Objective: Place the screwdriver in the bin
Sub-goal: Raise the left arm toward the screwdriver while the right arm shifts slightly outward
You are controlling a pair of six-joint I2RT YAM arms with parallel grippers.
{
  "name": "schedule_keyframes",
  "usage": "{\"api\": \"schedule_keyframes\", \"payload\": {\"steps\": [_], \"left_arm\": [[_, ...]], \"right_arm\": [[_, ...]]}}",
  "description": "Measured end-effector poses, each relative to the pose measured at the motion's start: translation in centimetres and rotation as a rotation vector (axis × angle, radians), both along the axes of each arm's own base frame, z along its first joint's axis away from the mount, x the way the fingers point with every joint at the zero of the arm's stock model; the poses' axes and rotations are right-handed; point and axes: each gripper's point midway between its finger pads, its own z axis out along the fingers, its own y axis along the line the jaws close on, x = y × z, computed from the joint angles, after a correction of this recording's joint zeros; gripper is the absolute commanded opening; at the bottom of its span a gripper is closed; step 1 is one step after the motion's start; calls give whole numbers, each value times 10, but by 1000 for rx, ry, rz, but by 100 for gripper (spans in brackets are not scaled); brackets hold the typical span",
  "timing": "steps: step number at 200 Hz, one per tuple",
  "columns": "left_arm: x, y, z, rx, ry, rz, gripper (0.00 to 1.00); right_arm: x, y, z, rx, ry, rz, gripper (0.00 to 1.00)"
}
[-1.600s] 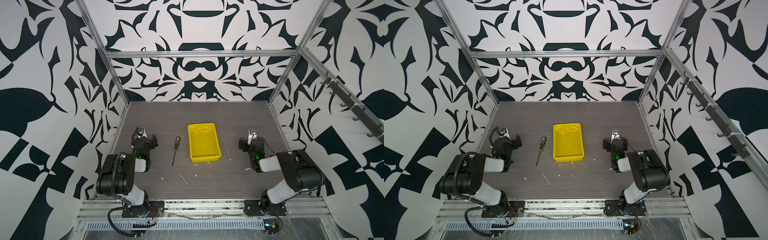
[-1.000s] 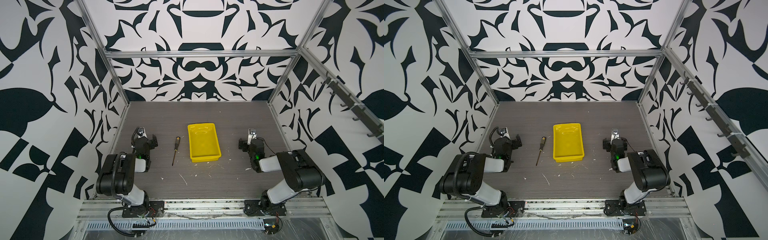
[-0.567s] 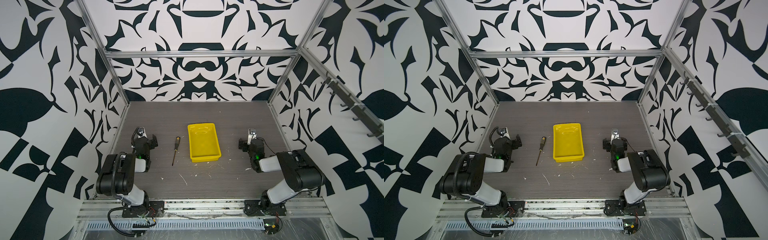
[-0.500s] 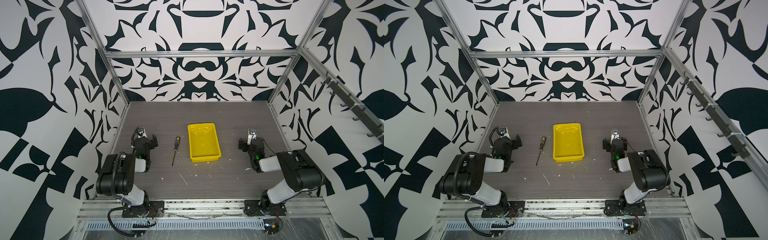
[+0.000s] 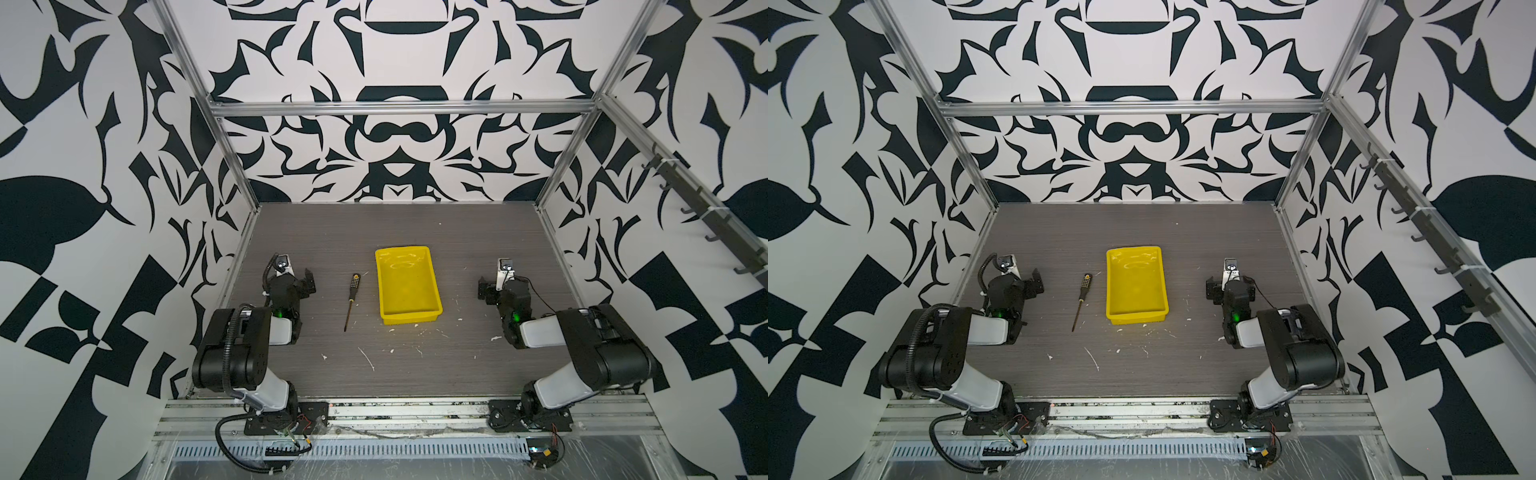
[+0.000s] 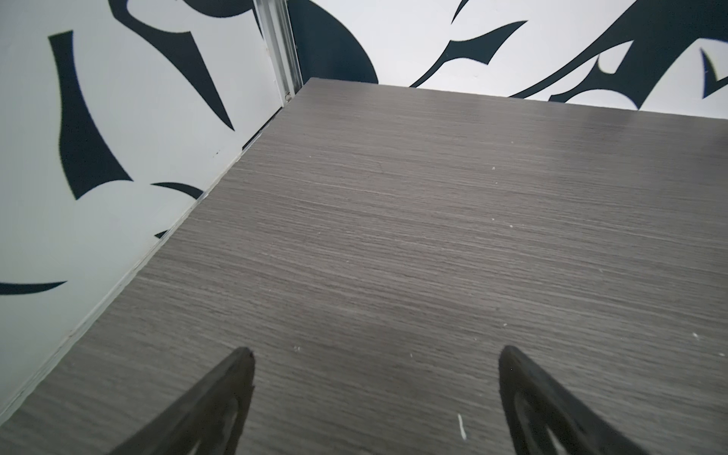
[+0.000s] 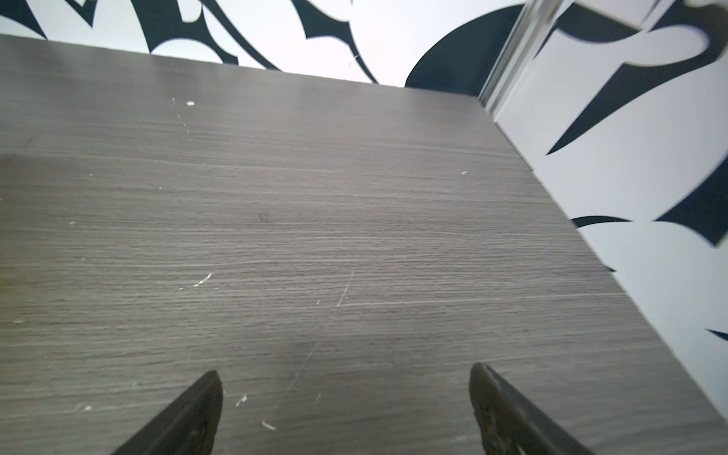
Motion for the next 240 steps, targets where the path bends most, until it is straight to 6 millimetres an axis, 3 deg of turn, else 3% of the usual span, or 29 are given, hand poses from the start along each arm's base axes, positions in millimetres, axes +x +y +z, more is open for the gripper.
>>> {"api": "schedule_keyframes", "payload": {"steps": [35, 53, 68, 95, 110, 118, 126, 152, 165, 199, 240], "left_arm": [[-8, -9, 6, -1, -20, -56, 99], [-12, -12, 26, -13, -34, -68, 99], [-13, -16, 62, -70, -42, -74, 99], [-24, -27, 173, -247, -181, -87, 99], [-44, -35, 194, -334, -207, -114, 99], [-51, -39, 188, -361, -184, -131, 99], [-57, -43, 171, -391, -132, -139, 99], [-80, -48, 74, -481, 144, -76, 99], [-94, -45, 44, -500, 251, -25, 99], [-107, -27, 29, -529, 299, 137, 99], [-114, -16, 17, -542, 331, 235, 99]], "right_arm": [[-6, -12, 37, -12, -85, -87, 100], [-7, -17, 38, -21, -87, -120, 100], [-10, -20, 34, -30, -64, -138, 100], [-12, -23, 32, -34, -57, -155, 100], [-12, -23, 30, -35, -45, -156, 100], [-12, -23, 27, -37, -31, -156, 100], [-12, -23, 26, -39, -19, -157, 100], [-11, -24, 23, -47, 6, -166, 100], [-11, -25, 22, -51, 14, -171, 100], [-16, -16, 26, -54, 98, -144, 100], [-19, 3, 113, 83, 51, -125, 100]]}}
